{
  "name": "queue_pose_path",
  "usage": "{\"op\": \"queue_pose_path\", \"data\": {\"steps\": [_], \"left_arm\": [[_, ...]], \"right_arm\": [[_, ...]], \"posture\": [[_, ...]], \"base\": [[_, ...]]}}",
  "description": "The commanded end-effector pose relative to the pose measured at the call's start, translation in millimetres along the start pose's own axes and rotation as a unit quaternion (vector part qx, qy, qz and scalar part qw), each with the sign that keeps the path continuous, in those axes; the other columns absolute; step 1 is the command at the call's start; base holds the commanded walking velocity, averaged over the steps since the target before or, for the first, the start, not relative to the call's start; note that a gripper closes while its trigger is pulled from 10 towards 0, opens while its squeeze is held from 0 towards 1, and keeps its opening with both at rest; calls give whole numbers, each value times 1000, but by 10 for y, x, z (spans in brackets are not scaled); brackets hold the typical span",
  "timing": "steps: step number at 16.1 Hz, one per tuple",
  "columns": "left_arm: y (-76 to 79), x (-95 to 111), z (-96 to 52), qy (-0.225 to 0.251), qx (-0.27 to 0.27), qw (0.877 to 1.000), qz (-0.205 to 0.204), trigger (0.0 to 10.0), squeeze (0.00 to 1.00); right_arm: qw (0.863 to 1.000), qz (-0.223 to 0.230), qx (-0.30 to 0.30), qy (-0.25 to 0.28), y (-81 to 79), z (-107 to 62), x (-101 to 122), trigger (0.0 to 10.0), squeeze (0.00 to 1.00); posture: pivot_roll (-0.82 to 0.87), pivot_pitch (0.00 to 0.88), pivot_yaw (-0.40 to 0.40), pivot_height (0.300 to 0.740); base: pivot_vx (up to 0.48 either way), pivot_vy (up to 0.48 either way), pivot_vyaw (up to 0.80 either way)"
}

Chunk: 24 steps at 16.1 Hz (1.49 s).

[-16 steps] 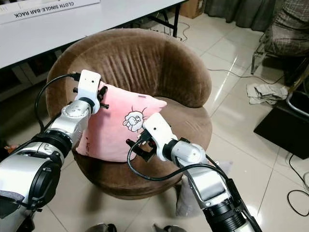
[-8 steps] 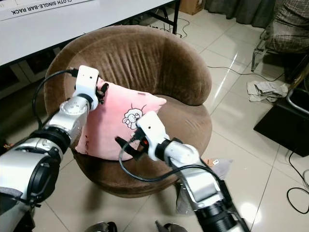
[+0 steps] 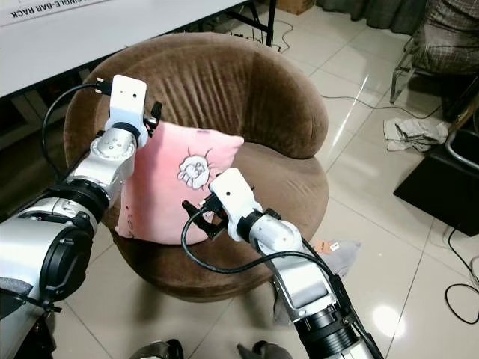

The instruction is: Move the pillow to the sofa from floor

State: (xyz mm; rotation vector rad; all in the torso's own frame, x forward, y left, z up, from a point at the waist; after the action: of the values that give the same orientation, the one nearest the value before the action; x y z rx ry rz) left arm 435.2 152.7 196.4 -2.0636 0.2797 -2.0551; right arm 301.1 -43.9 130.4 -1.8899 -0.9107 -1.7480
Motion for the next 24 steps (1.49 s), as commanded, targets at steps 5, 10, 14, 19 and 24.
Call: {"op": "queue_pose_path", "data": {"steps": [5, 10, 14, 19, 24], "left_arm": [[-44, -88, -20, -11, 16, 1000, 7, 10000, 0], [-79, -57, -14, -3, 18, 1000, -1, 10000, 0], [319, -624, -256, -51, -129, 989, -54, 10000, 0], [440, -1103, -628, -56, -180, 979, -81, 10000, 0], [344, -1094, -996, -22, -145, 984, -101, 10000, 0]], "right_arm": [[1000, -3, -9, 0, 31, 8, -21, 10000, 0], [1000, -1, -16, 6, 64, 35, -10, 10000, 0], [993, 36, -102, -46, 328, -75, -254, 10000, 0], [976, 93, -185, -70, 669, -300, -503, 10000, 0], [954, 138, -239, -118, 629, -475, -806, 10000, 0]], "posture": [[-191, 145, 3, 740], [-184, 136, 8, 740], [-94, 41, 14, 740], [8, 0, 27, 740], [62, 0, 24, 740]], "base": [[0, 0, 0], [0, 0, 0], [0, 0, 0], [0, 0, 0], [0, 0, 0]]}}
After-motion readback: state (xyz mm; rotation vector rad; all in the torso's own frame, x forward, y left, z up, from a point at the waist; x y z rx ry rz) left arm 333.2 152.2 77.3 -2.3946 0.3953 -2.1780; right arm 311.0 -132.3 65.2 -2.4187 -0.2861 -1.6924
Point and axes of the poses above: a point about 5 cm out from each wrist's last joint towards the gripper, its own z axis pointing out of the wrist towards the gripper, its own x axis along the axis of the wrist's last joint, y = z × x, the point moved 2 cm from there along z, pointing out of the wrist towards the gripper, and after that the axes turned 1 degree about z, right-handed, at the moved point
